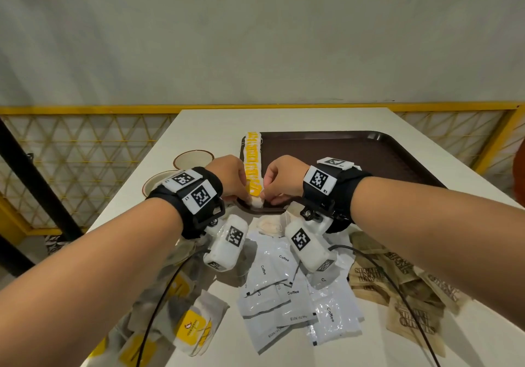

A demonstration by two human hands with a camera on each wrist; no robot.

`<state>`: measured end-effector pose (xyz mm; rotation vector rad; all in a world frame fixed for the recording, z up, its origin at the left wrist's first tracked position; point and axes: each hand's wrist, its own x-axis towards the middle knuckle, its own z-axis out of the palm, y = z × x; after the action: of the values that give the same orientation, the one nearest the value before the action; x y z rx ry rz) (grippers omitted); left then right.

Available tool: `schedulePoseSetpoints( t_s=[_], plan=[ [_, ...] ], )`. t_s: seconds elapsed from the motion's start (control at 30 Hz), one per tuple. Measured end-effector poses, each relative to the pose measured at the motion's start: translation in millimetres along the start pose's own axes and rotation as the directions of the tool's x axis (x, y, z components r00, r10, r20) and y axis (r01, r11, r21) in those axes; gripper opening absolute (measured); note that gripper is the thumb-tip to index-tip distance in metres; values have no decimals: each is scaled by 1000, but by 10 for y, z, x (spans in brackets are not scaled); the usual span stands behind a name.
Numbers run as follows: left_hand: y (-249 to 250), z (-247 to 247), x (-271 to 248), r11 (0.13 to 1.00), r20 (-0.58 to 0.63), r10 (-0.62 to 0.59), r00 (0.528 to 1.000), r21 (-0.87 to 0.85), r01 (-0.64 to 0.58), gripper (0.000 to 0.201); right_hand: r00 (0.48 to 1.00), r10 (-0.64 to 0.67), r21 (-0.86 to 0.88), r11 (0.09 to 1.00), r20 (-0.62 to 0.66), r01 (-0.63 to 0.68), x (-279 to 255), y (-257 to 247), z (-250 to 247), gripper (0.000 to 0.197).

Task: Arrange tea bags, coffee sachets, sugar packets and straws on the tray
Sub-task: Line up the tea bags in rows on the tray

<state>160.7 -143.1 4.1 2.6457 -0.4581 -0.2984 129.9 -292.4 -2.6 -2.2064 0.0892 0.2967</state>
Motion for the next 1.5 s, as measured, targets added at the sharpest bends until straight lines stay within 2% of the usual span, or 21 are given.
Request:
schedulePoseSetpoints(
  t_s=[0.1, 0.3, 0.53, 0.63, 0.77, 0.9, 0.97, 1.13, 1.2, 1.27, 1.33, 1.4, 1.5],
  plan=[
    [8, 24, 11, 999, -12, 7, 1000, 52, -7, 28, 1000, 17, -81, 997, 0, -17, 31, -15, 29, 29],
    [23, 9, 10, 998, 11, 12, 1000, 62, -12, 26, 999, -46, -74, 996, -9, 46, 53, 21, 19, 20],
    [-36, -75, -18, 1000, 19, 1, 1000, -15, -1, 17, 999, 5, 55, 998, 35, -7, 0, 142, -164, 19],
    [-30, -58, -3, 1000, 26, -1, 1000, -22, 2, 19, 998, -13, 50, 999, 58, 10, -22, 144, -118, 17],
    [-20, -7, 5, 1000, 22, -9, 1000, -9, 9, 17, 998, -58, 0, 998, 18, 58, 6, 101, -29, 19],
    [-33, 11, 0, 1000, -10, 0, 1000, 3, 0, 19, 1000, 2, 163, 987, 29, -6, 20, 68, -48, 21],
    [-26, 2, 0, 1000, -17, 1, 1000, 26, 0, 20, 1000, -9, 179, 984, 27, 4, 28, 70, -53, 20],
    [-7, -61, 2, 1000, -34, 18, 999, 17, -18, 18, 998, -66, -17, 998, 13, 66, 55, 82, -101, 20],
    [19, -79, -6, 999, -31, 37, 999, 4, -37, 15, 992, -88, -90, 991, 94, 96, 21, 59, -113, 20],
    [57, -78, -18, 998, 17, 52, 998, 25, -53, 15, 975, -84, -149, 982, 206, 116, -19, 37, -90, 20],
    [87, -53, -36, 995, 74, 46, 996, 90, -52, 18, 965, -71, -186, 975, 253, 121, -42, 33, -49, 19],
    [90, -32, -57, 992, 92, 38, 995, 113, -48, 18, 966, -65, -194, 974, 249, 115, -60, 14, -53, 18],
    [87, -73, -123, 998, 72, 51, 996, 35, -53, 9, 983, -59, -275, 955, 176, 107, -172, -72, -244, 14]
  ],
)
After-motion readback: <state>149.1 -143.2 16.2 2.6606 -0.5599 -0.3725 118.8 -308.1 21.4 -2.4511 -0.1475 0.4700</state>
